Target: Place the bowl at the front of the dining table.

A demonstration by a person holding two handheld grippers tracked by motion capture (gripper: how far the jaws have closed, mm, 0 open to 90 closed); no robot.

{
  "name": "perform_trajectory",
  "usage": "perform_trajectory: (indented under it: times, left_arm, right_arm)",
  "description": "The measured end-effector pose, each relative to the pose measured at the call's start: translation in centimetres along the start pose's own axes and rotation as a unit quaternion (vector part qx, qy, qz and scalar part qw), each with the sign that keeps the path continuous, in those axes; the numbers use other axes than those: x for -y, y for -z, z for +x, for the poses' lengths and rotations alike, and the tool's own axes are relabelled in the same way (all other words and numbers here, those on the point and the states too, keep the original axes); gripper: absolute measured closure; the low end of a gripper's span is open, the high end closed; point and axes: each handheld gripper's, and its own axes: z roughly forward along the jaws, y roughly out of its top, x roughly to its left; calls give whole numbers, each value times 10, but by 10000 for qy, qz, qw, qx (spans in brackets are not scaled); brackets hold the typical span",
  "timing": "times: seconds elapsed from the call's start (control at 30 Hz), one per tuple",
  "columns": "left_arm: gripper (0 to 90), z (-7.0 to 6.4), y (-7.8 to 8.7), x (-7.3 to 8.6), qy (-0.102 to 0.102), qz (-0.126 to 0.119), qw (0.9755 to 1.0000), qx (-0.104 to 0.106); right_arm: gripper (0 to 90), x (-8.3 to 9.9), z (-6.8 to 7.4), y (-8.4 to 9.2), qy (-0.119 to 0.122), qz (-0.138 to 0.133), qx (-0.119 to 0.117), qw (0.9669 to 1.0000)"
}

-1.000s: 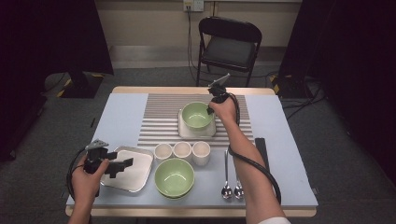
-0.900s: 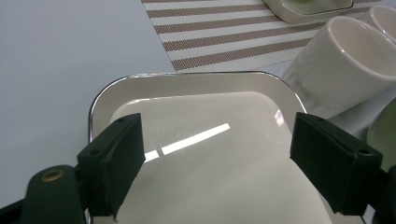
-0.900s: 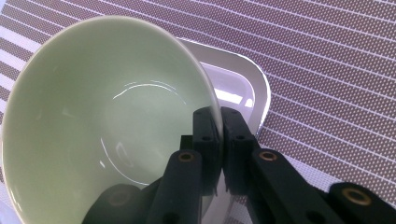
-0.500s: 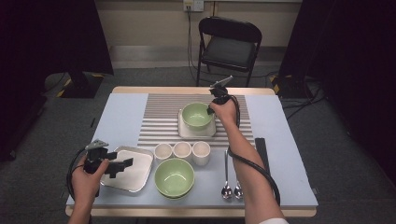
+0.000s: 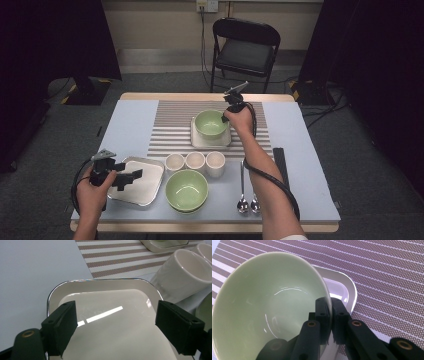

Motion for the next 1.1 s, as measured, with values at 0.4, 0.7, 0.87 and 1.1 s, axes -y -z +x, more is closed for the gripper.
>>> perform_trajectory:
  times: [0.4, 0.7, 0.87, 1.1]
  left_arm:
    - [174, 0, 0, 0, -11, 6, 10000, -1]
    - [174, 0, 0, 0, -15, 12, 10000, -16]
    - [174, -1, 0, 0, 0, 19, 10000, -1]
    - [174, -1, 0, 0, -46, 35, 10000, -11]
  right_arm:
    - [727, 1, -1, 0, 28, -118, 98, 9999]
    - [572, 1, -1, 2, 29, -256, 167, 9995]
    - [516, 0, 0, 4, 63, -328, 123, 9994]
    - [437, 0, 2, 8, 222, -492, 96, 9985]
